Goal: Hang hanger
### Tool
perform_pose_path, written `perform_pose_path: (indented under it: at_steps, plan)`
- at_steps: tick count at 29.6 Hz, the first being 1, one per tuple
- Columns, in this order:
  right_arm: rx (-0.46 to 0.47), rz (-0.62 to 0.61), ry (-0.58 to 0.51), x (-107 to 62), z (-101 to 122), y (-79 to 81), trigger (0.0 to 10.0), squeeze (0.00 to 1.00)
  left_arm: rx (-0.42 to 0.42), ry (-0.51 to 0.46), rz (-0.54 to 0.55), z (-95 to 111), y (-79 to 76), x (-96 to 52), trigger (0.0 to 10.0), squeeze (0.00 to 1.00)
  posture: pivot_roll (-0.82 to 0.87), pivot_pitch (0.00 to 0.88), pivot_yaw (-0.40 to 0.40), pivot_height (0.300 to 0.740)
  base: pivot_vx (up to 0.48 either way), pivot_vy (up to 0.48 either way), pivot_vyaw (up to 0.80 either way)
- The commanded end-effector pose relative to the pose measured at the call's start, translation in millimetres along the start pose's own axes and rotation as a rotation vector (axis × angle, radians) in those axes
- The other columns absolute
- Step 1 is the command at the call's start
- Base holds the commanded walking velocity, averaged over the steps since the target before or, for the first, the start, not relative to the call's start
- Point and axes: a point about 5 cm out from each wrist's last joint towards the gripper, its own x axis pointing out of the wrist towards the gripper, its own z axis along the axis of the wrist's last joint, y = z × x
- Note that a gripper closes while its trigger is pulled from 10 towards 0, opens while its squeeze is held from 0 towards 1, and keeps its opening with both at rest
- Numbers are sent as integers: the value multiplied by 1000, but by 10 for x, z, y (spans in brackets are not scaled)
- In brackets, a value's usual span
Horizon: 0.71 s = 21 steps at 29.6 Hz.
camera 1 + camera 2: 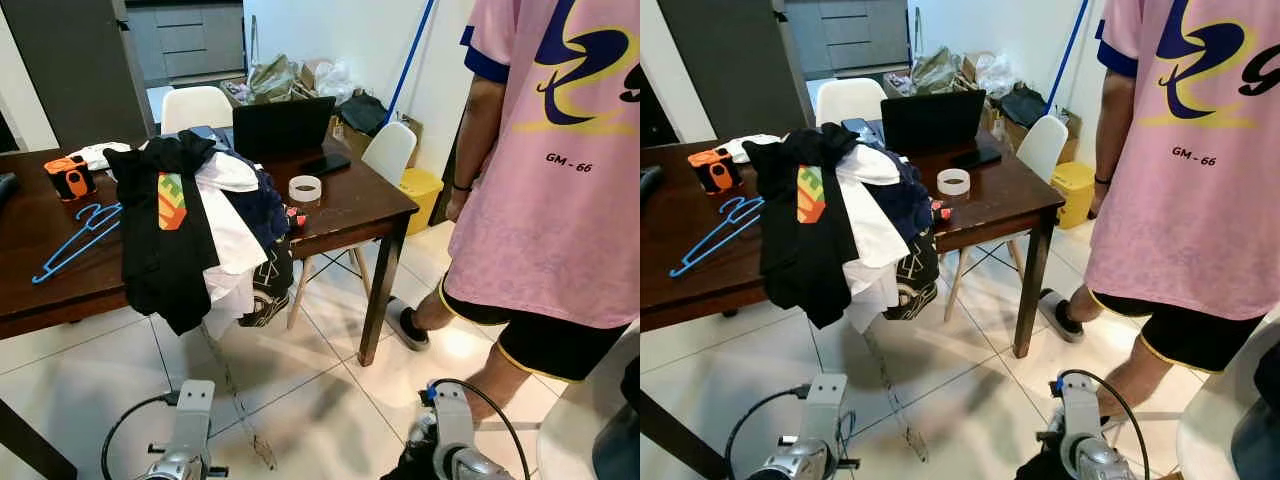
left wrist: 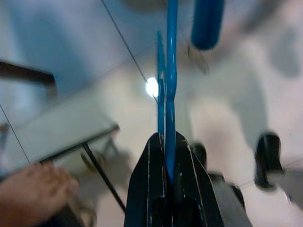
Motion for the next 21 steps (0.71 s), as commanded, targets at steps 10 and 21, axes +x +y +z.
perform_pose_path:
  at_steps: [10,21]
  plan:
    - [-60,99,-236,-34,218,55,10000,0,-77,-611,96,1211,589,-141,10000,0,48,0,-29,740,0,0,0]
    - [-66,238,-688,-259,1458,-165,10000,0,-33,-866,96,1503,579,-473,10000,0,48,0,-11,740,0,0,0]
